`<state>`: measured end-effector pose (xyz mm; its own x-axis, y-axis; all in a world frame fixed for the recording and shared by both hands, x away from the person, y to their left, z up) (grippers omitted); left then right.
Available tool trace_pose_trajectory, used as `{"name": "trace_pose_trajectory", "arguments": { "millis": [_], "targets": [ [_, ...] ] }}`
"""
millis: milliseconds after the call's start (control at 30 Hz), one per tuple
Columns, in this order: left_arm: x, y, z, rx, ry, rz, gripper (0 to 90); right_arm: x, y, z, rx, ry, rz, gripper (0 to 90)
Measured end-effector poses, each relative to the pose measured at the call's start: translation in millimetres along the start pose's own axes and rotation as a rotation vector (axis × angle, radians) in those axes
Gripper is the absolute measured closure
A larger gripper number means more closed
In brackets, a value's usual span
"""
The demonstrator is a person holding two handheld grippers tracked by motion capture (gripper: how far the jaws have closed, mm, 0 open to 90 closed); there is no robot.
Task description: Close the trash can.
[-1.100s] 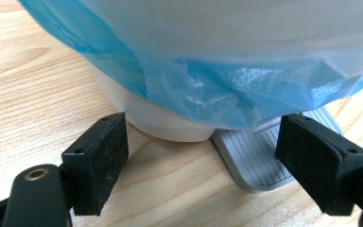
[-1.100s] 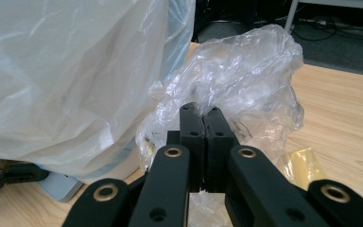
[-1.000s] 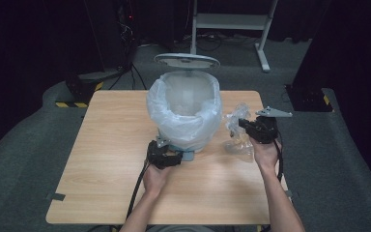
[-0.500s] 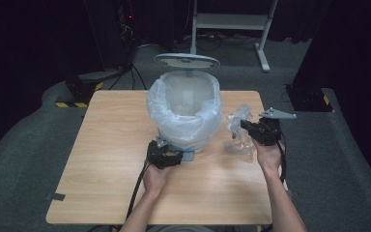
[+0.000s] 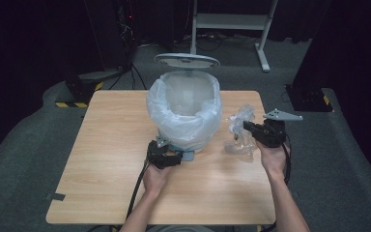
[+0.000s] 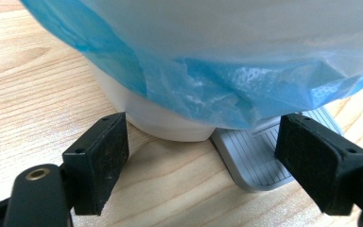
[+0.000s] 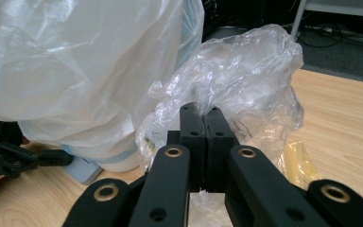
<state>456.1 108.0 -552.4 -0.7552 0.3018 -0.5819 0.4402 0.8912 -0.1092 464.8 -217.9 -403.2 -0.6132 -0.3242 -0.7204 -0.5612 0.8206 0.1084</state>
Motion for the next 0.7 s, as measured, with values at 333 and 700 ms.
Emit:
{"name": "trace_pose_trajectory", "arguments": {
  "millis": [333,700],
  "targets": [
    [0.0,0.0,0.0,0.0,0.0,0.0,18.5,-0.3,-0.8,-5.2,-0.025,0.005,0.004,89.0],
    [0.0,-0.1,-0.1,-0.001,0.0,0.0,18.5,-3.7,3.6,-12.2,-0.047,-0.008,-0.011,89.0]
  ]
}}
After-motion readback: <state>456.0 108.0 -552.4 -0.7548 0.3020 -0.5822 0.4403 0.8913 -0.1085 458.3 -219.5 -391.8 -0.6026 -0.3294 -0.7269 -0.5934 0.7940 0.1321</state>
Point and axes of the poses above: each handheld gripper's, and its own axes: z roughly forward along the jaws, x roughly out of its underside, y roughly to its left, the point moved 4 cm from there along z, roughly forward along the jaws, and after that the axes turned 15 degrees about y, right-handed, at the moved point
